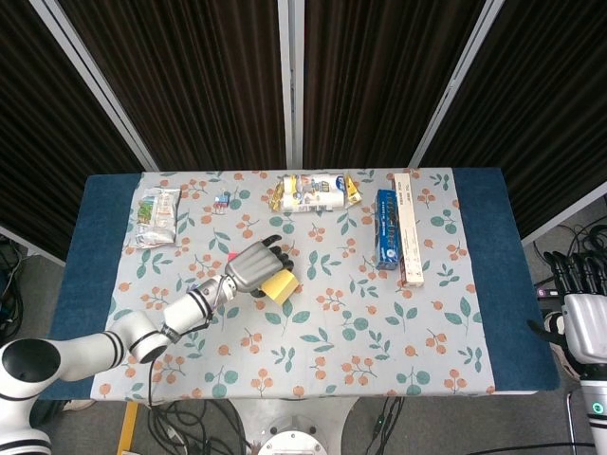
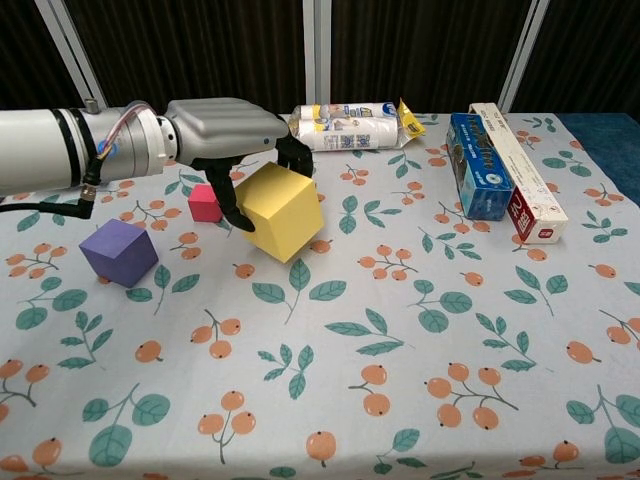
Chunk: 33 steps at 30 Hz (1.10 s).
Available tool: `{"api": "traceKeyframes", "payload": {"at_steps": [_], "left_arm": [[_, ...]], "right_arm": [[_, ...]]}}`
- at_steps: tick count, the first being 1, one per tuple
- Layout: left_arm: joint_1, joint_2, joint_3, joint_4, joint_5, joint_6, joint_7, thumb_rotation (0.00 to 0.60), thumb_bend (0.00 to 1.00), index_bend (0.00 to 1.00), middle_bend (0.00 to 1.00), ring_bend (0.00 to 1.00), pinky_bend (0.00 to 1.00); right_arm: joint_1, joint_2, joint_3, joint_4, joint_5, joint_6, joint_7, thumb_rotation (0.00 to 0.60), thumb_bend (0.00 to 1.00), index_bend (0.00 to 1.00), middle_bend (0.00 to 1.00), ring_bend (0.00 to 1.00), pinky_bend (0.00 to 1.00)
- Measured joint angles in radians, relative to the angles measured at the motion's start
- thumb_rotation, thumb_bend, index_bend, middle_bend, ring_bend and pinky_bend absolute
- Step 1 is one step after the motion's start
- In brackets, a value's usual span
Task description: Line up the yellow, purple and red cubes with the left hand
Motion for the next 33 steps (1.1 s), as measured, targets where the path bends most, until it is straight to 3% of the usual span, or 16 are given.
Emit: {"api": "traceKeyframes", "payload": {"at_steps": [9, 18, 24, 33], "left_arm": [[0.016, 0.038, -0.066, -0.161, -0.327, -0.048, 0.253, 0.600, 0.19, 0.47, 0.50, 0.35, 0.15], [-0.008, 0.034, -0.079, -0.280, -0.679, 0.033, 0.566, 0.600, 0.19, 0.43, 0.49, 0.35, 0.15], [-0.040, 0.020, -0.069, -0.347, -0.833, 0.131, 0.716, 0.600, 0.13, 0.35, 0.47, 0.35, 0.15], [-0.096, -0.008, -0.061, -0.388, -0.999, 0.169, 0.816, 0.600, 0.06, 0.22, 0.37, 0.33, 0.15]], "right_arm": [[-0.006, 0.001, -0.004, 0.004, -0.005, 0.007, 0.012, 0.600, 0.00, 0.00, 0.07, 0.00, 0.03], [-0.016, 0.004, -0.008, 0.013, -0.007, 0.014, 0.031, 0.600, 0.00, 0.00, 0.07, 0.00, 0.03], [-0.018, 0.002, -0.011, 0.018, -0.012, 0.014, 0.041, 0.600, 0.00, 0.00, 0.07, 0.00, 0.03], [-0.023, 0.006, -0.013, 0.022, -0.013, 0.018, 0.052, 0.600, 0.00, 0.00, 0.07, 0.00, 0.03]]}}
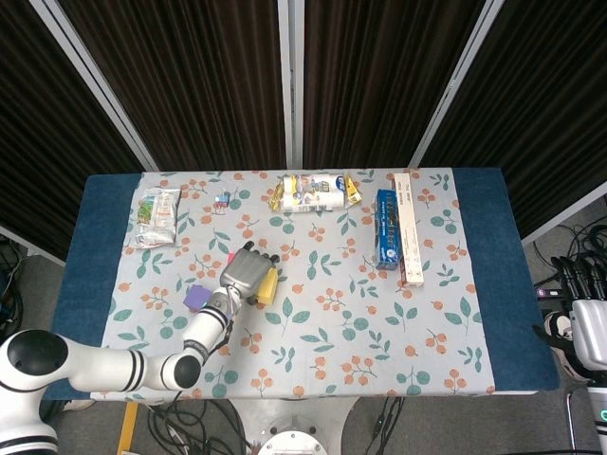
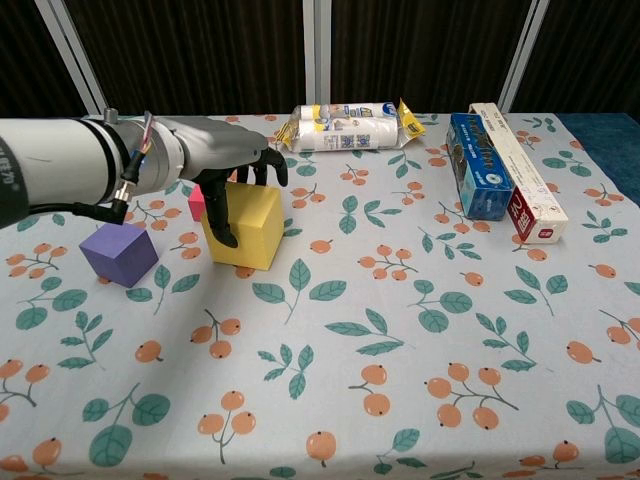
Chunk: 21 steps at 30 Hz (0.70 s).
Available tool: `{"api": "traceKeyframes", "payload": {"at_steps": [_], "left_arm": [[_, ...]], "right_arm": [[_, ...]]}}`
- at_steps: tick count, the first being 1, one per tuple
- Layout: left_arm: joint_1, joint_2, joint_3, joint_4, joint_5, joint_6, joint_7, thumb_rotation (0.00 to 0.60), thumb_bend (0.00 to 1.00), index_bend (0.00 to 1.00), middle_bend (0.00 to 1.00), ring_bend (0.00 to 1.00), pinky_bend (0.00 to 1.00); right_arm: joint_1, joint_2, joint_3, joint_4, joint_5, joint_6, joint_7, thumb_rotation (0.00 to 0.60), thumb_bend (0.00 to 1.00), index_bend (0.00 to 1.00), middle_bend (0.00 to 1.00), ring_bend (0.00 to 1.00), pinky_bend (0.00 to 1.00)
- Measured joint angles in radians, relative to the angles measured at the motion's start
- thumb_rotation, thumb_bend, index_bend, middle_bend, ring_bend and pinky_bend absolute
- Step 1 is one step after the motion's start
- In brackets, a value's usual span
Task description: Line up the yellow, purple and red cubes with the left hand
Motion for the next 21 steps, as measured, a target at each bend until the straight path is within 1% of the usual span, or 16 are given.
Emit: {"api": "traceKeyframes", "payload": {"at_steps": [5, 6, 10, 13, 15, 21], "left_arm": [[-0.001, 0.005, 0.004, -0.022, 0.005, 0.008, -0.005, 0.600, 0.04, 0.16, 0.25, 0.22, 0.15], [0.001, 0.009, 0.005, -0.029, 0.015, 0.012, -0.010, 0.600, 0.04, 0.15, 0.22, 0.19, 0.15], [0.012, 0.018, 0.010, -0.044, 0.074, 0.033, -0.027, 0.600, 0.04, 0.14, 0.16, 0.14, 0.15], [0.019, 0.012, 0.014, -0.035, 0.138, 0.051, -0.041, 0.600, 0.04, 0.14, 0.15, 0.13, 0.15], [0.020, 0.001, 0.015, -0.011, 0.173, 0.059, -0.045, 0.600, 0.04, 0.14, 0.15, 0.13, 0.14], [0.007, -0.031, 0.000, 0.045, 0.168, 0.037, -0.043, 0.600, 0.04, 0.14, 0.15, 0.13, 0.14]], "right_arm": [[-0.001, -0.001, -0.001, 0.005, -0.001, 0.000, 0.008, 0.600, 0.00, 0.00, 0.07, 0.00, 0.03], [-0.001, -0.001, -0.001, 0.006, -0.001, 0.000, 0.009, 0.600, 0.00, 0.00, 0.07, 0.00, 0.03], [-0.001, -0.003, 0.000, 0.010, -0.005, 0.001, 0.014, 0.600, 0.00, 0.00, 0.07, 0.00, 0.03], [-0.002, -0.004, 0.000, 0.012, -0.007, 0.003, 0.019, 0.600, 0.00, 0.00, 0.07, 0.00, 0.03], [-0.004, -0.003, -0.001, 0.014, -0.008, 0.005, 0.022, 0.600, 0.00, 0.00, 0.07, 0.00, 0.03], [-0.010, 0.001, -0.002, 0.018, -0.007, 0.010, 0.032, 0.600, 0.00, 0.00, 0.07, 0.00, 0.03]]}}
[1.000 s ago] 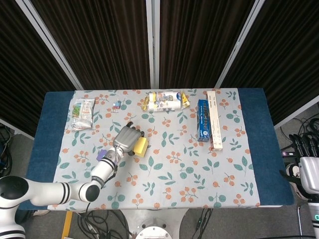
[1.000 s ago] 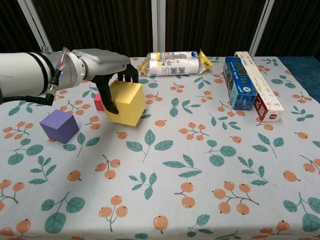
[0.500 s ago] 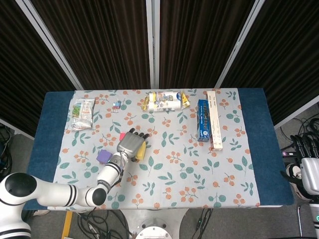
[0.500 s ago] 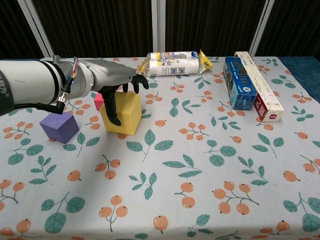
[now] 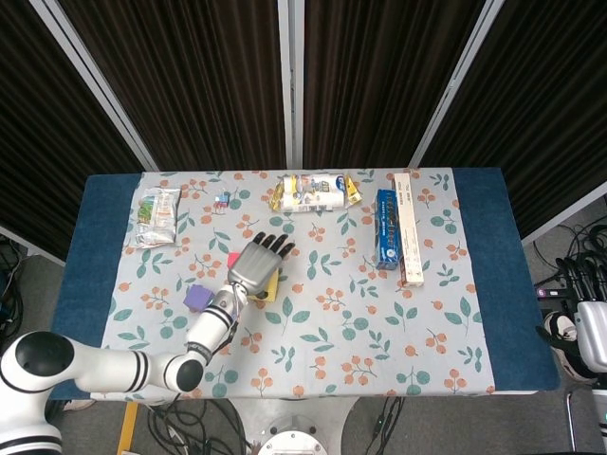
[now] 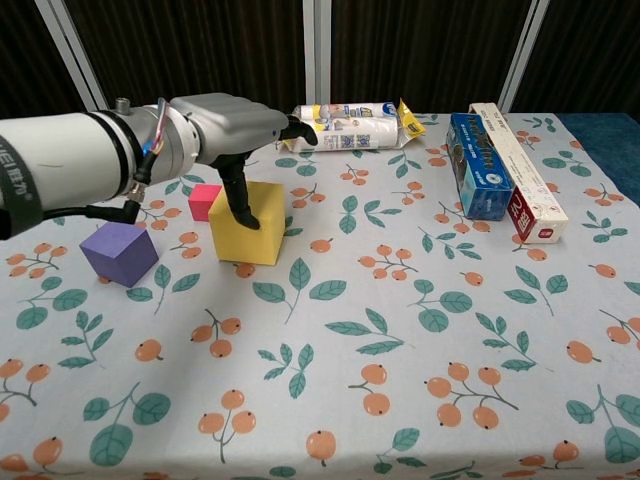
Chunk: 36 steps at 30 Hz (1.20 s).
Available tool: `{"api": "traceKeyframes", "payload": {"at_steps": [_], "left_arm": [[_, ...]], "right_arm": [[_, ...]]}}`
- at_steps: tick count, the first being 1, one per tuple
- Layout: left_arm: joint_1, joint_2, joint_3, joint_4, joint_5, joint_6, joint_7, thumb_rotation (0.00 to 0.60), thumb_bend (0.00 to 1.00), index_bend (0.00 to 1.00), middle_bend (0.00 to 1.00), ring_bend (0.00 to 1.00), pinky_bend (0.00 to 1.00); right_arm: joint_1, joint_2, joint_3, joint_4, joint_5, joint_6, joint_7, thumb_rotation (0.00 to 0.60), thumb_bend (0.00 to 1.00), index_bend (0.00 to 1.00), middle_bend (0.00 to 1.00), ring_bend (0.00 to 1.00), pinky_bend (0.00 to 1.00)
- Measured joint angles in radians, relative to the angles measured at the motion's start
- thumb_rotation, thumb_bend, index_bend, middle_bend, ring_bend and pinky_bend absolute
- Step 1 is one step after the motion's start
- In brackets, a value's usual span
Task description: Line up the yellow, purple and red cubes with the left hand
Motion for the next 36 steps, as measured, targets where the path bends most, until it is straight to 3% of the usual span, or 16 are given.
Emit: {"api": "traceKeyframes", "payload": {"at_steps": [9, 17, 26, 30, 36], "left_arm": [[-0.006, -0.007, -0.008, -0.005, -0.004, -0.002, 0.011, 0.600, 0.04, 0.14, 0.15, 0.13, 0.14], [0.063, 0.095, 0.020, -0.105, 0.081, 0.042, -0.054, 0.600, 0.04, 0.14, 0.15, 0.13, 0.14], [0.212, 0.243, 0.119, -0.188, 0.264, 0.096, -0.200, 0.600, 0.05, 0.22, 0.15, 0.13, 0.14], [0.278, 0.265, 0.171, -0.199, 0.341, 0.111, -0.250, 0.600, 0.07, 0.30, 0.15, 0.13, 0.14], [0.334, 0.260, 0.220, -0.161, 0.420, 0.118, -0.272, 0.600, 0.14, 0.31, 0.15, 0.13, 0.14]], "right_arm": [[-0.007, 0.002, -0.001, 0.009, 0.006, 0.001, 0.014, 0.600, 0.00, 0.00, 0.07, 0.00, 0.03], [-0.001, 0.001, 0.003, 0.016, 0.000, -0.004, 0.022, 0.600, 0.00, 0.00, 0.07, 0.00, 0.03], [0.010, -0.004, 0.004, 0.007, -0.018, -0.007, 0.011, 0.600, 0.00, 0.00, 0.07, 0.00, 0.03], [0.014, -0.003, 0.005, 0.000, -0.018, -0.010, 0.003, 0.600, 0.00, 0.00, 0.07, 0.00, 0.03], [0.016, 0.001, 0.006, -0.013, -0.025, -0.005, -0.010, 0.600, 0.00, 0.00, 0.07, 0.00, 0.03]]}}
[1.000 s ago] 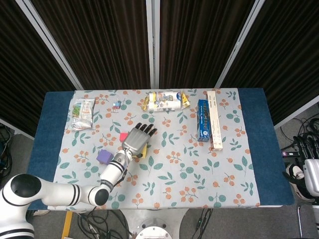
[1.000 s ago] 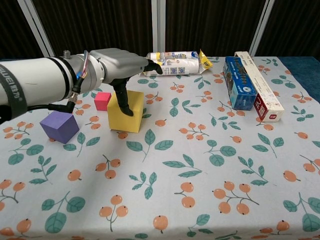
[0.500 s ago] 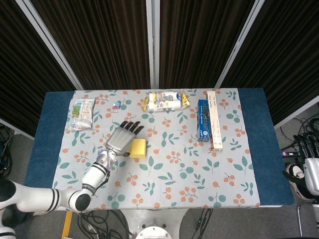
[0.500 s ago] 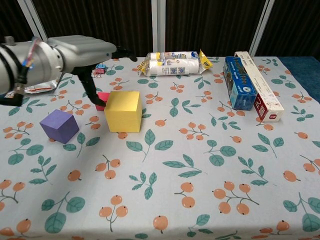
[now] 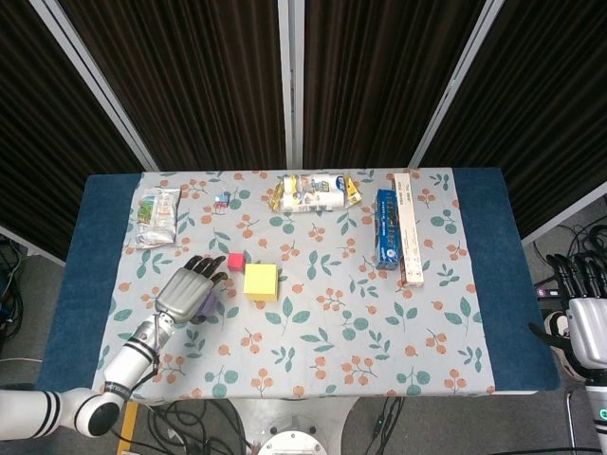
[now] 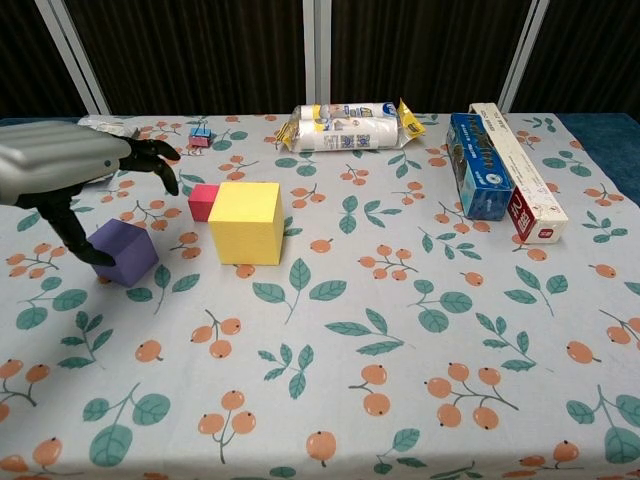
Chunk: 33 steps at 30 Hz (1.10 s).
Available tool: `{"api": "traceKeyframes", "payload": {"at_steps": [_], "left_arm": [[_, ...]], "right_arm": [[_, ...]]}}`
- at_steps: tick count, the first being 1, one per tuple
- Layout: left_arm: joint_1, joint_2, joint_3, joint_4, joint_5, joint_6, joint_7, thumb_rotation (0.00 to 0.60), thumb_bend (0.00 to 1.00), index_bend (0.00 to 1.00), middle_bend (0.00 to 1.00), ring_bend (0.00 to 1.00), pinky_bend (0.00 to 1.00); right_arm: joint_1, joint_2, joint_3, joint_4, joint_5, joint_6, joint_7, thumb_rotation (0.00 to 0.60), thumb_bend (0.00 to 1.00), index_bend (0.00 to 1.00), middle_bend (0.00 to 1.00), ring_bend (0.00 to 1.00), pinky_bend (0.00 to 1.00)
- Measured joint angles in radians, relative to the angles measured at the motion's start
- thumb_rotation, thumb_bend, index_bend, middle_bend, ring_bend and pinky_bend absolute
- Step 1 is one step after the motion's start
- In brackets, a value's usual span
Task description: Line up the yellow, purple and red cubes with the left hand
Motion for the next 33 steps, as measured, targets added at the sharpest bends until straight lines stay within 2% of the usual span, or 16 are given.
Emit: {"api": "traceKeyframes", "payload": {"at_steps": [7, 14, 21, 24, 27, 30, 33], "left_arm": [[0.034, -0.025, 0.015, 0.099, 0.036, -0.022, -0.010, 0.600, 0.21, 0.32, 0.15, 0.13, 0.14], [0.058, -0.062, 0.006, 0.192, 0.078, -0.047, -0.038, 0.600, 0.27, 0.36, 0.15, 0.13, 0.14], [0.080, -0.093, -0.022, 0.240, 0.094, -0.059, -0.051, 0.600, 0.30, 0.52, 0.18, 0.13, 0.14], [0.096, -0.099, -0.032, 0.241, 0.115, -0.037, -0.084, 0.600, 0.31, 0.53, 0.23, 0.14, 0.14], [0.116, -0.096, -0.039, 0.227, 0.156, -0.004, -0.126, 0.600, 0.31, 0.53, 0.33, 0.22, 0.19], [0.131, -0.080, -0.042, 0.185, 0.182, 0.014, -0.146, 0.600, 0.31, 0.53, 0.45, 0.37, 0.31], [0.139, -0.057, -0.042, 0.119, 0.198, 0.016, -0.158, 0.600, 0.30, 0.53, 0.50, 0.43, 0.37]], "right_arm": [[-0.002, -0.001, -0.001, -0.007, 0.003, 0.001, -0.004, 0.600, 0.00, 0.00, 0.07, 0.00, 0.03], [-0.004, -0.005, -0.004, -0.006, 0.002, 0.004, -0.004, 0.600, 0.00, 0.00, 0.07, 0.00, 0.03], [-0.005, -0.005, -0.004, -0.004, 0.003, 0.003, -0.001, 0.600, 0.00, 0.00, 0.07, 0.00, 0.03], [-0.004, -0.006, -0.005, -0.002, 0.003, 0.002, 0.000, 0.600, 0.00, 0.00, 0.07, 0.00, 0.03], [-0.003, -0.007, -0.004, -0.001, 0.004, -0.001, 0.000, 0.600, 0.00, 0.00, 0.07, 0.00, 0.03], [0.001, -0.008, -0.004, 0.001, 0.003, -0.005, 0.000, 0.600, 0.00, 0.00, 0.07, 0.00, 0.03], [0.003, -0.010, -0.005, 0.002, 0.001, -0.008, 0.000, 0.600, 0.00, 0.00, 0.07, 0.00, 0.03]]}}
